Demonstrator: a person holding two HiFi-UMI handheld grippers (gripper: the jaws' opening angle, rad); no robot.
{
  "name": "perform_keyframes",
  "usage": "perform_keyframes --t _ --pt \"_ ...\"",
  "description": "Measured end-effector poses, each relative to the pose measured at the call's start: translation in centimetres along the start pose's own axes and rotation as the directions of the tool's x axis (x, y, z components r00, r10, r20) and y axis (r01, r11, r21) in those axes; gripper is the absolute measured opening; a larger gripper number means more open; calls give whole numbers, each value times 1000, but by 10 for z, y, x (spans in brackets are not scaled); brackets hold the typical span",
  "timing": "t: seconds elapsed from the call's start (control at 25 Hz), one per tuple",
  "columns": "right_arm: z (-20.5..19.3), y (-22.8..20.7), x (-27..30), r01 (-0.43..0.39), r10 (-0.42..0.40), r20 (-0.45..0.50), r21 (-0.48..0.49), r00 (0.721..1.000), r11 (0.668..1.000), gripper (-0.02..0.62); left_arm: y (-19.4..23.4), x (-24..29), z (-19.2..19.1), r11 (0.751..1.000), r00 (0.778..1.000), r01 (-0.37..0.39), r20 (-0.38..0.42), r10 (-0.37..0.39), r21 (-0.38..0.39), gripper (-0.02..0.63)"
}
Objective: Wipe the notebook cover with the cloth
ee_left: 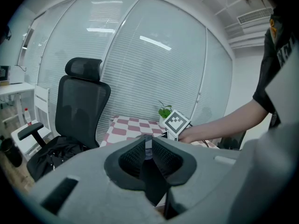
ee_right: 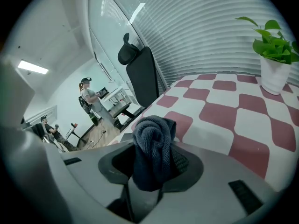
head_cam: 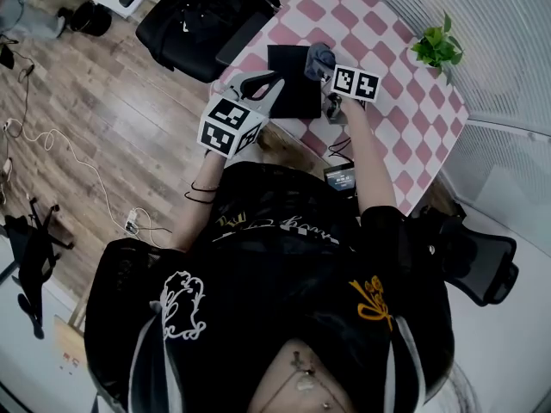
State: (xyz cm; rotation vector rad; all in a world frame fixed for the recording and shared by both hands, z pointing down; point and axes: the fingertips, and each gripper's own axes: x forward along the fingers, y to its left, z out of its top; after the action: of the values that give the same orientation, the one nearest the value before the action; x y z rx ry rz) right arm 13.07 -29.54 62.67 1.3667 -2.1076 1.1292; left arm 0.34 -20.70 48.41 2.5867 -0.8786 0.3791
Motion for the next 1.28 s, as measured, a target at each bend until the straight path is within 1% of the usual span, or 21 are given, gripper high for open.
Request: perform_keyframes --t 0.12,0.24,0.28,0.4,0.52,0.8,1.04,1.28 --pt "9 -5 11 21 -21 -11 19 1000 1000 133 12 -1 -3 1000 1000 -3 -11 3 -10 38" --pt "0 -11 23 42 -40 -58 38 998 998 133 23 -2 -5 1000 1000 -9 -14 9 -18 38" --pt "-3 -13 25 44 -41 -58 51 997 998 133 25 -2 -5 1000 1000 -10 -13 10 -21 38" --pt "-7 -18 24 29 -27 -19 124 999 992 133 29 -2 -5 1000 1000 -9 -13 9 -28 38" --pt "-10 -20 21 19 -20 3 159 1000 987 133 30 -4 -7 1000 1000 -9 -13 8 -30 38" --pt "-30 -15 5 19 -21 8 143 1000 990 133 23 -7 -10 1000 1000 -7 -15 7 -28 38" --pt "-63 -10 -19 -4 1 18 149 1000 989 133 0 -3 -17 1000 1000 12 -26 -12 -15 38" --pt "-93 -3 -42 -25 25 8 133 1000 991 133 -20 -1 -16 1000 999 21 -29 -20 4 38"
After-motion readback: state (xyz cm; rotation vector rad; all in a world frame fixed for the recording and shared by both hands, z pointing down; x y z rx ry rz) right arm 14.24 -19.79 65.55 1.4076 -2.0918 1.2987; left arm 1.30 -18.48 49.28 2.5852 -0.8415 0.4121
